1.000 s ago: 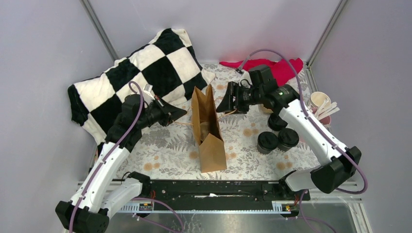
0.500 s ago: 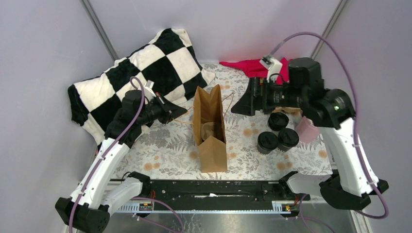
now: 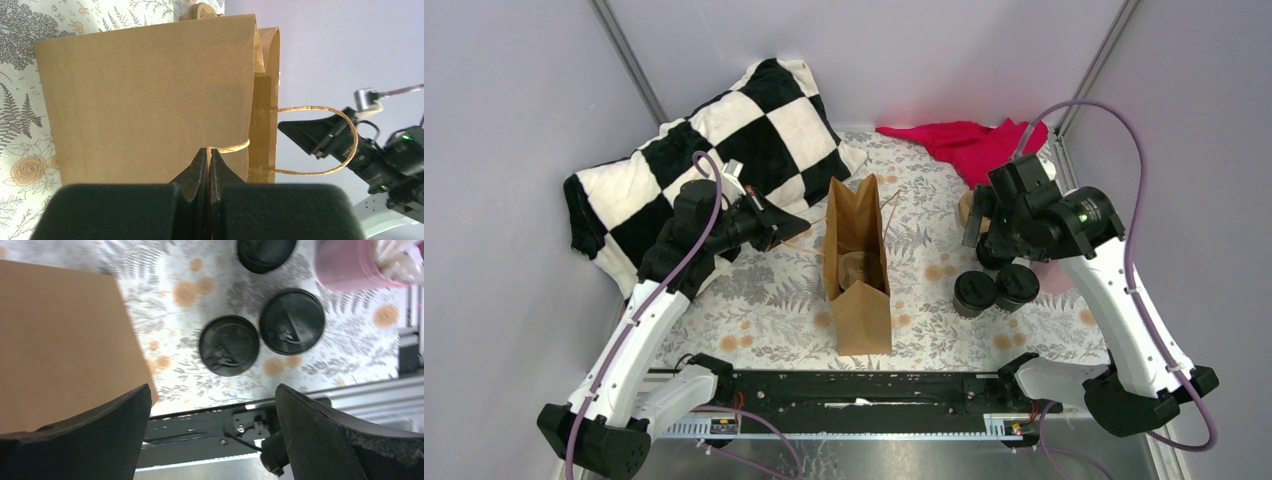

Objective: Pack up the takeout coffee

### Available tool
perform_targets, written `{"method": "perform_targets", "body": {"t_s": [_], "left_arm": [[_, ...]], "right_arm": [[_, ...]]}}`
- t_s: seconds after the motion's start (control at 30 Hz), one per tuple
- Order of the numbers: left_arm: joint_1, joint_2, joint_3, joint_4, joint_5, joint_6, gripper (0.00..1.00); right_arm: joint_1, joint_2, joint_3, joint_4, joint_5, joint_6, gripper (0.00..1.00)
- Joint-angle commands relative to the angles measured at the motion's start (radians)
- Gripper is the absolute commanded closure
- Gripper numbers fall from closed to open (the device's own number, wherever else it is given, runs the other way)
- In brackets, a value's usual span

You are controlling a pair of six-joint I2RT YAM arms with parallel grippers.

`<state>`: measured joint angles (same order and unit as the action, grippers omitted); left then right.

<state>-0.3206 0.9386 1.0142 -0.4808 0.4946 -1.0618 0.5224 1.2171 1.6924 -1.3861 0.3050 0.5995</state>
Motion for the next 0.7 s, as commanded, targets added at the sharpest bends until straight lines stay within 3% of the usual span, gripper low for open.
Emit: {"method": "perform_targets", "body": {"t_s": [0.0,0.1,0.23,0.37,0.67], "left_arm": [[0.003,0.005,0.04,0.007,0.033,0.03,1.0],[0.003,0.007,0.046,0.001,0.04,0.038,1.0],[0.004,0.003,0.033,0.002,0.047,0.039,1.0],[0.003,0.006,0.032,0.001,0.057,0.039,1.0],[0.003,0.0,0.034,-0.001,0.061,0.036,1.0]], "right_arm": [[-0.054,-0.058,-0.167,0.028,0.074,0.035,0.0],[-0.065,-0.059,-0.293,0.125,-0.076,0.08,0.0],[-0.068,-0.049,-0.398,0.206,-0.126,0.199,0.0],[-0.076,-0.052,-0.478,0.272,-0.087,0.237,0.0],[-0.131,-0.063,-0.564,0.294,-0.045,0.135,0.0]]}}
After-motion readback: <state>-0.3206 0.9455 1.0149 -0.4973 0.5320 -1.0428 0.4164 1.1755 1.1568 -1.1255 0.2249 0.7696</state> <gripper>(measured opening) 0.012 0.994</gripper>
